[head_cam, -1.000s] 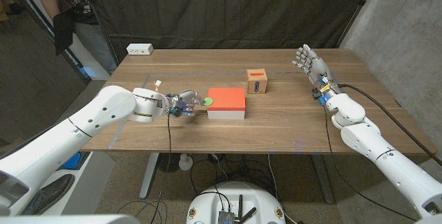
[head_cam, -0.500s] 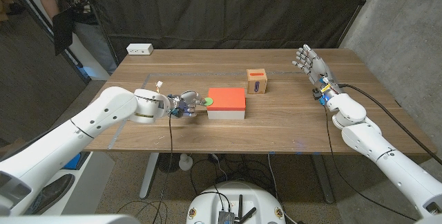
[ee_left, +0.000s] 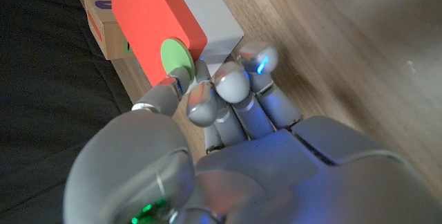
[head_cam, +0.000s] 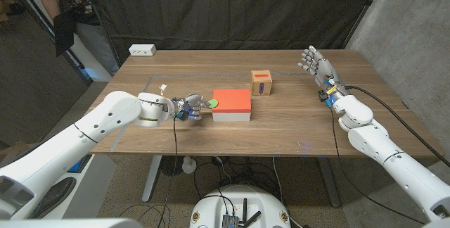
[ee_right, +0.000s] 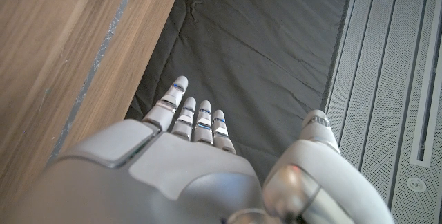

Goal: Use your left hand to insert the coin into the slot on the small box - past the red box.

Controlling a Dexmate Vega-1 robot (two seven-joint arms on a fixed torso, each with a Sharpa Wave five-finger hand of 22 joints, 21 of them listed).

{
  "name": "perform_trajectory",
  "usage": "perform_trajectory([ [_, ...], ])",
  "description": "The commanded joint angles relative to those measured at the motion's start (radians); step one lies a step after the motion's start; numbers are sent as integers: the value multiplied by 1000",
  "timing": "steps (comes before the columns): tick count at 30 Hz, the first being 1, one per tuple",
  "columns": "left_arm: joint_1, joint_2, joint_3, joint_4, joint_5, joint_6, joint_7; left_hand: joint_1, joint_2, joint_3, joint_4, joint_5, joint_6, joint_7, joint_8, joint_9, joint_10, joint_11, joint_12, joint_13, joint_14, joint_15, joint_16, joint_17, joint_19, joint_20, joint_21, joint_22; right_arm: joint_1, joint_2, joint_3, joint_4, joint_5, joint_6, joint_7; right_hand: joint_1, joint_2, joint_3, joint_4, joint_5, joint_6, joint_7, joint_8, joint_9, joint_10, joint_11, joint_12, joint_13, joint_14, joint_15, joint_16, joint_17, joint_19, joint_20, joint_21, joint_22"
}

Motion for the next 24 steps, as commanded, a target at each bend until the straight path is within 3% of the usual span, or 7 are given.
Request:
perform_trajectory([
  [1, 21, -16, -17, 19, -6, -48, -31, 29, 39, 25, -9, 6, 61, 8, 15, 4, -9, -5, 1, -2, -4, -2, -2, -2, -4, -49, 11, 3, 14, 5, -5, 19, -4, 4, 5, 11, -1, 2, 3, -2, 11, 34, -1, 5, 5, 4, 8, 1, 10, 2, 4, 2, 9, -2, 1, 2],
  [3, 25, -22, -20, 20, -12, -53, -21, 59, 75, 43, -13, 8, 110, -7, 40, 22, -16, 5, -3, -9, -2, -2, 1, 2, -11, -49, 17, 4, 16, 6, -5, 22, -3, 5, 7, 11, -1, 2, 3, -2, 11, 32, -1, 5, 5, 4, 8, 2, 11, 2, 4, 2, 9, -1, 1, 2],
  [6, 28, -24, -21, 18, -10, -60, -12, 85, 92, 53, -19, 8, 138, -8, 60, 39, -18, 16, 7, 4, -1, -2, -3, -6, -11, -50, 34, 19, 20, 7, -6, 27, -4, 7, 9, 11, -1, 2, 3, -2, 12, 31, -1, 6, 7, 2, 9, 2, 11, 1, 4, 1, 10, 0, 1, 2],
  [24, 73, -5, -46, -10, 6, -115, -3, 127, 89, 40, -14, 0, 140, -4, 96, 104, -23, 17, 10, 19, 1, -1, -1, -44, -28, -48, 46, 14, 31, 8, -16, 25, -14, -4, 4, 9, -2, 0, 4, -2, 11, 31, -1, 6, 7, 4, 8, 2, 12, 5, 4, -1, 10, 3, 0, 2],
])
